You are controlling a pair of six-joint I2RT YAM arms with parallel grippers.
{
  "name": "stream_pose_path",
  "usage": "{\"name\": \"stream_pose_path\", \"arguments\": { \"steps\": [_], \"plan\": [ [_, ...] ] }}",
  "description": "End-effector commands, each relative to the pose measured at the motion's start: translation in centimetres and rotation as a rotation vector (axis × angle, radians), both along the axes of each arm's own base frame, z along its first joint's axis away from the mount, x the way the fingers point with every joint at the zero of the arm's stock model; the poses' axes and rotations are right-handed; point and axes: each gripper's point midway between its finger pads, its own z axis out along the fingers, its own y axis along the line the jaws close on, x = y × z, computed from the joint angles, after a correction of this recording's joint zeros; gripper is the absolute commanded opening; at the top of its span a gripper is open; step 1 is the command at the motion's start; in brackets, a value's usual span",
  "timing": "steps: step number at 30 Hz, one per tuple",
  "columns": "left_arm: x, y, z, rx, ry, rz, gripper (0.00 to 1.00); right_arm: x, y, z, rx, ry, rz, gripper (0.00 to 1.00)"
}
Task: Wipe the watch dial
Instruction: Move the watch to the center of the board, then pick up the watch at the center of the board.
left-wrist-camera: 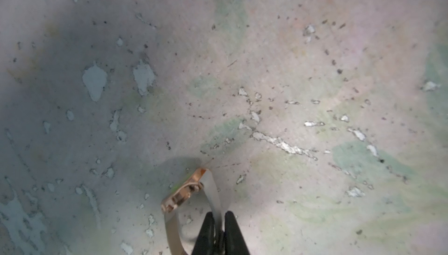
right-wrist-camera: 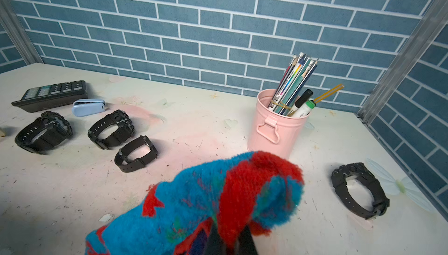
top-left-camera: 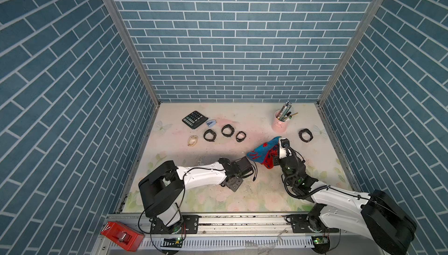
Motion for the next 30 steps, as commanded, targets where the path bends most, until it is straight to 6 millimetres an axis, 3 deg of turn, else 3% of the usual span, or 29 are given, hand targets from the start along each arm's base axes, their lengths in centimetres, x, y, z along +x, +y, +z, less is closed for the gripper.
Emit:
{"name": "stream_pose_path", "arguments": {
  "steps": [1, 7, 14, 21, 30],
  "plan": [
    [-0.4, 0.5, -0.3, 0.034, 0.002, -0.067, 0.13, 0.4, -0.4, 1.2, 0.018, -0.041, -0.030, 0.00],
    [-1.0, 0.9, -0.2, 0.029, 0.015, -0.063, 0.18, 0.5, -0.1, 1.1, 0.020, -0.035, -0.019, 0.00],
    [-0.9, 1.2, 0.4, -0.030, 0.000, 0.055, 0.44, 0.5, 0.1, 1.1, 0.022, -0.028, -0.006, 0.00],
    [-0.9, -0.6, 1.9, -0.215, -0.042, 0.312, 0.48, 0.6, 0.2, 0.9, 0.018, -0.022, -0.001, 0.00],
    [-0.6, 0.0, 1.5, -0.176, -0.135, 0.429, 0.50, 0.6, 0.3, 0.8, 0.023, -0.015, 0.005, 0.00]
  ]
}}
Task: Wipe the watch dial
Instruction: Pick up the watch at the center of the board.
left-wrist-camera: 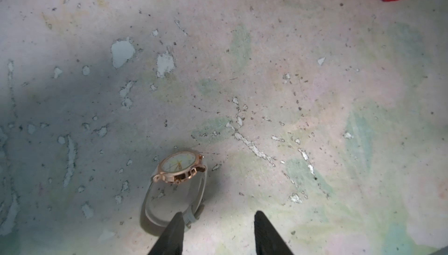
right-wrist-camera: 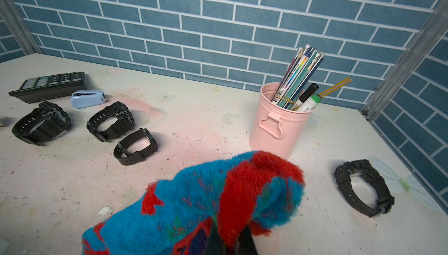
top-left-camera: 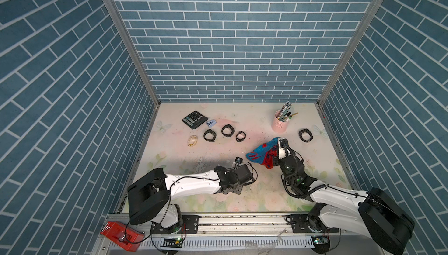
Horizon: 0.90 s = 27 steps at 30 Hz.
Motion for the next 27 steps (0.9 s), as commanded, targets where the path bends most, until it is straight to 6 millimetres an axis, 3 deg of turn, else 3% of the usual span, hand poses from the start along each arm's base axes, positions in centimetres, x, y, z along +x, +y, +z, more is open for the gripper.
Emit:
{"name": "stream_pose_path", "arguments": {
  "steps": [1, 10, 27],
  "plan": [
    [1.0, 1.3, -0.4, 0.040, -0.054, 0.108, 0.50, 0.5, 0.1, 1.5, 0.034, -0.036, -0.012, 0.00],
    [1.4, 0.8, -1.3, 0.011, -0.071, 0.167, 0.49, 0.4, 0.3, 1.7, 0.053, -0.036, 0.005, 0.00],
    [2.4, -0.6, -2.3, 0.112, -0.073, 0.141, 0.37, -0.1, 0.3, 2.6, 0.071, -0.066, 0.032, 0.00]
  ]
}}
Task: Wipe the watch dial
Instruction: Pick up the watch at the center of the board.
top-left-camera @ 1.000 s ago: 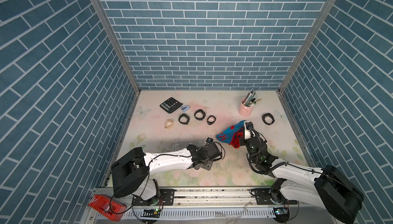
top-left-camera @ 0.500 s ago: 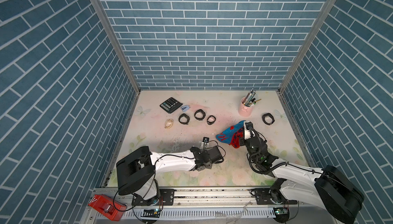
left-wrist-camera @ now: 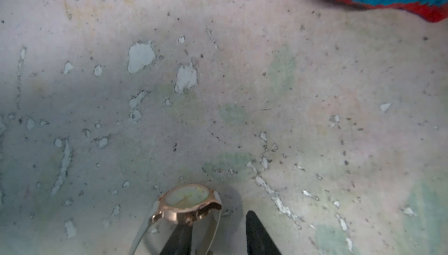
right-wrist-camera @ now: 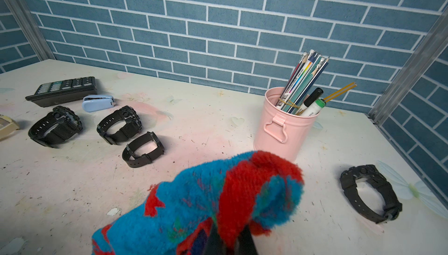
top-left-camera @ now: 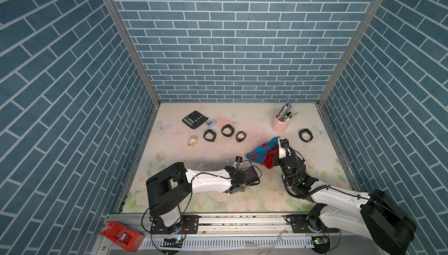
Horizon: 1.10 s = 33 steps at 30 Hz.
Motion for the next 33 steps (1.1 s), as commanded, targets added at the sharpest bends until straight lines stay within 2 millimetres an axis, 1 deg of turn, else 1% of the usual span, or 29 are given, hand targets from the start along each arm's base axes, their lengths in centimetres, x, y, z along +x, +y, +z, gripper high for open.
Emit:
{"name": "stream_pose_path", "arguments": {
  "steps": [1, 3, 6, 8, 11, 15, 18, 20, 23, 25, 27, 30, 32, 33],
  "plan": [
    [0.3, 0.3, 0.0, 0.059, -0.015, -0.007, 0.35, 0.1, -0.1, 1.8, 0.045, -0.052, -0.002, 0.00],
    [0.3, 0.3, -0.2, 0.075, -0.013, -0.003, 0.33, 0.2, -0.2, 1.5, 0.044, -0.048, -0.015, 0.00],
    [0.6, 0.7, -0.5, 0.099, -0.026, 0.001, 0.27, 0.1, 0.2, 1.8, 0.054, -0.051, 0.012, 0.00],
    [0.7, 1.1, -0.6, 0.109, -0.030, 0.013, 0.24, 0.1, 0.0, 1.7, 0.046, -0.052, 0.004, 0.00],
    [0.6, 1.6, -0.9, 0.120, -0.024, 0.029, 0.22, 0.2, 0.0, 1.6, 0.046, -0.049, -0.002, 0.00],
    [0.7, 2.0, -0.5, 0.122, -0.033, 0.040, 0.20, 0.1, 0.1, 1.6, 0.043, -0.050, 0.006, 0.00],
    [0.5, 2.3, -0.5, 0.115, -0.034, 0.038, 0.16, 0.2, 0.1, 1.4, 0.042, -0.045, 0.002, 0.00],
    [0.4, 2.0, -0.3, 0.103, -0.030, 0.004, 0.14, 0.1, 0.3, 1.6, 0.048, -0.048, 0.021, 0.00],
    [-0.2, 1.1, -0.1, 0.064, -0.010, -0.089, 0.10, 0.2, 0.1, 1.5, 0.036, -0.049, 0.003, 0.00],
    [-0.6, 1.7, -0.2, 0.061, 0.000, -0.112, 0.10, 0.2, 0.1, 1.4, 0.040, -0.045, 0.004, 0.00],
    [-0.8, 2.8, 0.1, 0.090, -0.012, -0.129, 0.12, 0.1, 0.4, 1.7, 0.048, -0.049, 0.026, 0.00],
    [-0.9, 4.0, 0.9, 0.107, -0.028, -0.146, 0.14, 0.2, 0.2, 1.3, 0.033, -0.046, 0.009, 0.00],
    [-0.7, 3.8, 1.5, 0.085, -0.048, -0.160, 0.21, 0.3, 0.3, 1.2, 0.035, -0.042, 0.010, 0.00],
    [-0.6, 3.6, 1.8, 0.069, -0.058, -0.165, 0.26, 0.3, 0.5, 1.2, 0.038, -0.039, 0.022, 0.00]
  ]
}}
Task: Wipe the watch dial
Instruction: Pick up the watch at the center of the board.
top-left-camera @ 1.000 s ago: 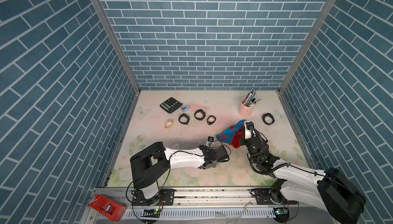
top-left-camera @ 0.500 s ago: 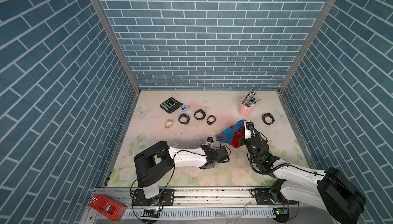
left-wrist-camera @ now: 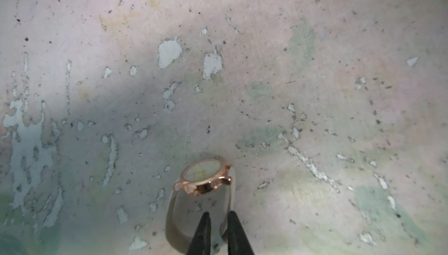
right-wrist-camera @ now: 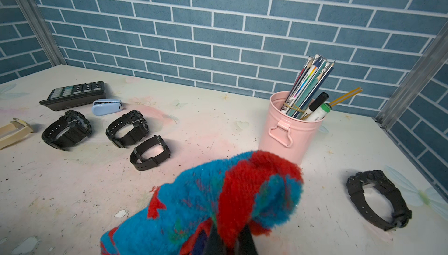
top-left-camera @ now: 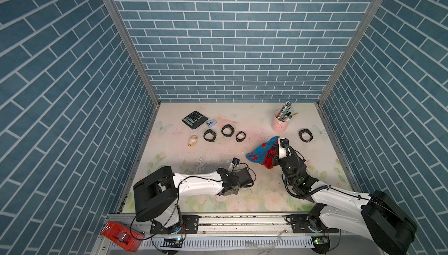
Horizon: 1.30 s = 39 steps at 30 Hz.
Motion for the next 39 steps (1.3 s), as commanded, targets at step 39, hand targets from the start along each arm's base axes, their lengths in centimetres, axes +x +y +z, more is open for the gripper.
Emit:
{"name": "stream_pose_path", "arguments": {
  "steps": [39],
  "plan": [
    [1.5, -1.8, -2.0, -0.007, 0.005, 0.054, 0.04, -0.2, 0.2, 1.9, 0.041, -0.056, 0.028, 0.00]
  ]
}}
